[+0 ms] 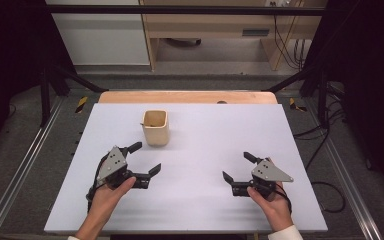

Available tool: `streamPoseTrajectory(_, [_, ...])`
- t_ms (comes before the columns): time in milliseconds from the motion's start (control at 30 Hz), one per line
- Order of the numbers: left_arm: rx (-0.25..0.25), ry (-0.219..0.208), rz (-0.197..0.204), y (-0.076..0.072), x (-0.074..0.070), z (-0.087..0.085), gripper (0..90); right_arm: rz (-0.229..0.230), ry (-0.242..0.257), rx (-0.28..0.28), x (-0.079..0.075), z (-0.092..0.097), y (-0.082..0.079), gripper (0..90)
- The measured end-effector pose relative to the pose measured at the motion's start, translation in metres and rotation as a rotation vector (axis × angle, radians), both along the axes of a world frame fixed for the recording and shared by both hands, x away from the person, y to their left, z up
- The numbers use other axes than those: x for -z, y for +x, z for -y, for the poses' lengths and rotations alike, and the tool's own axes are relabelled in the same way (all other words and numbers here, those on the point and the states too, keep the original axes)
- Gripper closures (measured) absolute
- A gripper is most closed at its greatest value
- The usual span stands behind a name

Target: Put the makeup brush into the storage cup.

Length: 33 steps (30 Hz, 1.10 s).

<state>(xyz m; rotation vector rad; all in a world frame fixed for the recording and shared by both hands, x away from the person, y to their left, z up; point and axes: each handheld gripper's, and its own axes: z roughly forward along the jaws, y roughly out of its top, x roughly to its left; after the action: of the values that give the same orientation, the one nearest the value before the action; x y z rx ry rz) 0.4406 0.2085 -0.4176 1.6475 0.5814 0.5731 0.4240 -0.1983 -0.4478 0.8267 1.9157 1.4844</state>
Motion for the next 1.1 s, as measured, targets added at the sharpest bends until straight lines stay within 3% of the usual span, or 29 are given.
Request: streamPoseTrajectory(1100, [-0.091,-0.011,0.026,-0.017,0.011,-0.061,2.8,0.012,0.0,0.014,0.001,0.008,0.001,5.0])
